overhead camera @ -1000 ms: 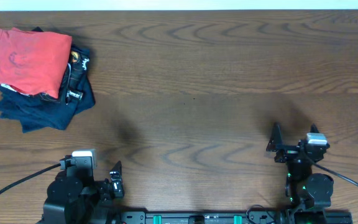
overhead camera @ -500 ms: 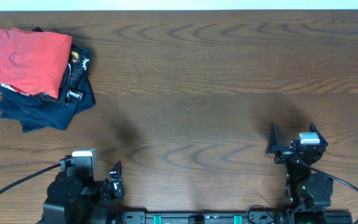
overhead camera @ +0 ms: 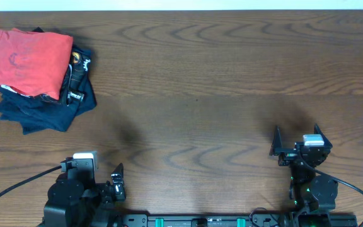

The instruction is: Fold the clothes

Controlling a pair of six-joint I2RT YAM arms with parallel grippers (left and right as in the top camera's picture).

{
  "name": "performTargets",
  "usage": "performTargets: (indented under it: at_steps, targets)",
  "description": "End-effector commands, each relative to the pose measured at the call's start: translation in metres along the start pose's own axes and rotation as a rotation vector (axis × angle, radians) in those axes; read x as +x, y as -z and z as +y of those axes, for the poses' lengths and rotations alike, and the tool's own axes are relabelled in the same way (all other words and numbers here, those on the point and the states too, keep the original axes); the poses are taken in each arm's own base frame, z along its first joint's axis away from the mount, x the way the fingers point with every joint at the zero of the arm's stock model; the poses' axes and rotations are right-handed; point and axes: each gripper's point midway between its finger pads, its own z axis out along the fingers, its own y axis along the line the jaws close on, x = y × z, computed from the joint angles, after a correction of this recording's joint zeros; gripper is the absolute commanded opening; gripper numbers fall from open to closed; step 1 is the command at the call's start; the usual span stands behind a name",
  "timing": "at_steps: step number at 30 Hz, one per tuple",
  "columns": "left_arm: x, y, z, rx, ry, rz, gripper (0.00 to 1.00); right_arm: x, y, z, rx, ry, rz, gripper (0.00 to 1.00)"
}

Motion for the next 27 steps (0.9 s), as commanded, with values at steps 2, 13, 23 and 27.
performTargets:
  at_steps: [2, 13, 23, 27]
  targets:
    - [0.000, 0.000, 0.001, -0.005, -0.016, -0.003, 0.98, 0.001, 0.000, -0.002, 0.007, 0.012, 0.000, 0.99]
    - [0.001, -0.002, 0.003, -0.013, -0.014, -0.006, 0.98, 0.001, 0.000, -0.002, 0.007, 0.012, 0.001, 0.99]
    - [0.002, -0.049, 0.024, -0.081, 0.084, -0.177, 0.98, 0.001, 0.000, -0.002, 0.007, 0.012, 0.001, 0.99]
    - [-0.005, -0.067, 0.024, -0.059, 0.083, -0.305, 0.98, 0.001, 0.000, -0.002, 0.007, 0.012, 0.001, 0.99]
